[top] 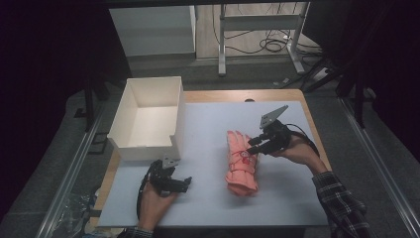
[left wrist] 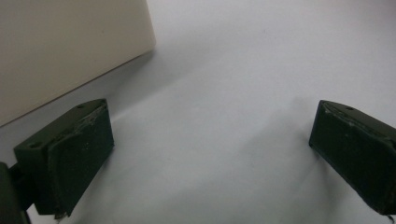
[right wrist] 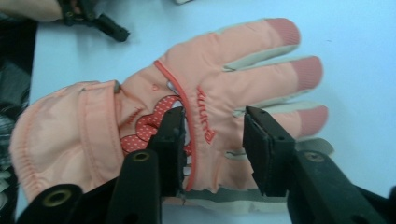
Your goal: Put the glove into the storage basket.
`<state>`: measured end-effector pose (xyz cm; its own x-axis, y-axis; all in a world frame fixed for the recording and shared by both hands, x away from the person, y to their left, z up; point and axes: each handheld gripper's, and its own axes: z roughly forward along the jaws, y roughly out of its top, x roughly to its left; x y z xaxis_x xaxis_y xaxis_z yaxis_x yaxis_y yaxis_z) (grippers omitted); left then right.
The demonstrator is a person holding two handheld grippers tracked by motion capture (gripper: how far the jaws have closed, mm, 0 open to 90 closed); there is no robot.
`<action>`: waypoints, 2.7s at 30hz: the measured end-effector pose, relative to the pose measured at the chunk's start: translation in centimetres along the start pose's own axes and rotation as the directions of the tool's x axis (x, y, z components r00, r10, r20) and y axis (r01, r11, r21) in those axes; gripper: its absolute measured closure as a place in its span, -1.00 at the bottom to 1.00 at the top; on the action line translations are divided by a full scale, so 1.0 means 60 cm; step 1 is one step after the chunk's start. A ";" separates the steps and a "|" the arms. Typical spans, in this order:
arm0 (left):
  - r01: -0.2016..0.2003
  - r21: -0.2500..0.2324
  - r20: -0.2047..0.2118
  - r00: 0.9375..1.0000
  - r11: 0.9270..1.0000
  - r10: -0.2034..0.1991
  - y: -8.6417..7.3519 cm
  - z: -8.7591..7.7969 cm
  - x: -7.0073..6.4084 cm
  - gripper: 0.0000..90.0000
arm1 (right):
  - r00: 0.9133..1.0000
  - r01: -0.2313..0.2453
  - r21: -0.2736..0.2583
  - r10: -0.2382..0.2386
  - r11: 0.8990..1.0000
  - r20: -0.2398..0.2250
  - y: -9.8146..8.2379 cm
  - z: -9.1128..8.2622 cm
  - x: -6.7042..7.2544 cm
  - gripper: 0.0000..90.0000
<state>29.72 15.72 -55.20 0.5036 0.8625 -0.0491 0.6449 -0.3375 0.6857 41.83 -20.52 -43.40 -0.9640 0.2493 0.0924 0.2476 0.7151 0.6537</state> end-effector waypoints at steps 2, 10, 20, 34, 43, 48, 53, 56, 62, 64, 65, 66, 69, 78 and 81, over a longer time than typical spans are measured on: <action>0.000 0.000 0.000 1.000 1.000 0.000 0.000 0.000 0.000 -1.00 | 1.000 -0.012 -0.012 0.012 1.000 0.017 -0.006 -0.002 0.001 0.25; 0.001 -0.002 0.001 1.000 1.000 -0.001 0.000 0.000 0.000 -1.00 | 0.991 -0.084 -0.088 0.093 0.993 0.095 -0.035 -0.014 0.008 0.17; 0.000 -0.001 0.000 1.000 1.000 0.000 0.000 0.000 0.000 -1.00 | 0.950 -0.211 -0.175 0.244 0.962 0.193 -0.086 -0.025 0.017 0.18; -0.001 -0.002 0.000 1.000 1.000 0.001 0.000 0.000 0.000 -1.00 | 0.918 -0.237 -0.202 0.287 0.950 0.272 -0.143 -0.008 0.061 0.18; -0.001 -0.002 -0.001 1.000 1.000 0.001 0.000 0.000 0.000 -1.00 | 0.919 -0.233 -0.206 0.285 0.950 0.274 -0.170 0.006 0.093 0.18; -0.001 -0.002 0.000 1.000 1.000 0.001 0.000 0.000 0.000 -1.00 | 0.921 -0.259 -0.204 0.305 0.944 0.243 -0.186 0.012 0.110 0.37; -0.001 -0.002 -0.001 1.000 1.000 0.001 0.000 0.000 0.000 -1.00 | 0.929 -0.259 -0.206 0.302 0.944 0.215 -0.194 0.017 0.128 0.64; -0.001 -0.002 -0.001 1.000 1.000 0.001 0.000 0.000 0.000 -1.00 | 0.935 -0.263 -0.210 0.302 0.942 0.186 -0.197 0.022 0.140 0.81; -0.001 -0.002 0.000 1.000 1.000 0.001 0.000 0.000 0.000 -1.00 | 0.948 -0.243 -0.185 0.274 0.952 0.161 -0.195 0.035 0.161 0.92; -0.001 -0.002 -0.001 1.000 1.000 0.001 0.000 0.000 0.000 -1.00 | 0.951 -0.238 -0.180 0.266 0.954 0.154 -0.193 0.041 0.165 0.92; -0.001 -0.002 -0.001 1.000 1.000 0.001 0.000 0.000 0.000 -1.00 | 0.952 -0.237 -0.175 0.264 0.956 0.156 -0.192 0.045 0.167 0.92; -0.001 -0.002 -0.001 1.000 1.000 0.001 0.000 0.000 0.000 -1.00 | 0.953 -0.232 -0.172 0.259 0.957 0.158 -0.191 0.048 0.168 0.92; -0.001 -0.002 0.000 1.000 1.000 0.001 0.000 0.000 0.000 -1.00 | 0.954 -0.237 -0.171 0.263 0.956 0.147 -0.189 0.055 0.168 0.92; -0.001 -0.002 0.000 1.000 1.000 0.001 0.000 0.000 0.000 -1.00 | 0.961 -0.207 -0.154 0.230 0.966 0.152 -0.169 0.082 0.176 0.89; -0.001 -0.002 -0.001 1.000 1.000 0.001 0.000 0.000 0.000 -1.00 | 0.964 -0.201 -0.151 0.223 0.968 0.148 -0.162 0.089 0.178 0.89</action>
<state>29.73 15.72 -55.21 0.5040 0.8624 -0.0480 0.6433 -0.3378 0.6871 29.66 -21.33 -52.78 -0.8593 0.4963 0.1234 0.4186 0.5439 0.7273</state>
